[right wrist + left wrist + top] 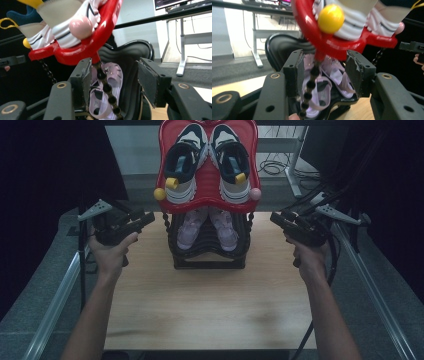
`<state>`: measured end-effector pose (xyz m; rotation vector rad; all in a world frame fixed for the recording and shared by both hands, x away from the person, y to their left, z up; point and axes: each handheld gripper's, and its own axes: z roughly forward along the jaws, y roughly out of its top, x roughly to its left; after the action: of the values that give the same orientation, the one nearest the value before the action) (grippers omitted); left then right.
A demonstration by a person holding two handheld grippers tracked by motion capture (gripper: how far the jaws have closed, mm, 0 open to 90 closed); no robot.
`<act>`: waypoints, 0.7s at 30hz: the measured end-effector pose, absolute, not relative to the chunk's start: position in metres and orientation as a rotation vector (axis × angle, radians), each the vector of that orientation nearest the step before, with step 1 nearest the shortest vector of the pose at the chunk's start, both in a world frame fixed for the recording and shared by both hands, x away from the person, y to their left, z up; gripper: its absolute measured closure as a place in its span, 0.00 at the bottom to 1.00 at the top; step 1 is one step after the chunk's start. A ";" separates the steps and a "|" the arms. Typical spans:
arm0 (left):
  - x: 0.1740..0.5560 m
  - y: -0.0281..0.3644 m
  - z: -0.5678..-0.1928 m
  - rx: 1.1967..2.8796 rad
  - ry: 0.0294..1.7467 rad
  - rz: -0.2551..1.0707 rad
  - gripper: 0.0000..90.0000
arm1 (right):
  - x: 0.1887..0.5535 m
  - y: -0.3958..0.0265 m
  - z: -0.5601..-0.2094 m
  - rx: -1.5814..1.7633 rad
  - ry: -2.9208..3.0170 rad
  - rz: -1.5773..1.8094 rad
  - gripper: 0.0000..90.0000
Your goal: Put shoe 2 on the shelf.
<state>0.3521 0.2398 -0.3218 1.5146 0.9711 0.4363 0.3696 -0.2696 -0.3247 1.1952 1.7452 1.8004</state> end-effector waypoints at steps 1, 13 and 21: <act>0.352 0.240 -0.326 1.517 0.976 0.431 0.55 | 0.369 -0.269 -0.328 1.202 1.747 1.805 0.50; 0.339 0.242 -0.370 1.550 1.024 0.403 0.55 | 0.363 -0.263 -0.370 1.232 1.802 1.783 0.51; 0.329 0.241 -0.406 1.592 1.055 0.349 0.55 | 0.354 -0.258 -0.406 1.259 1.860 1.754 0.51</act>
<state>0.3290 0.2408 -0.4057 1.5918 1.0551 0.3490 0.3538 -0.2585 -0.4064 1.2593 1.8605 1.7541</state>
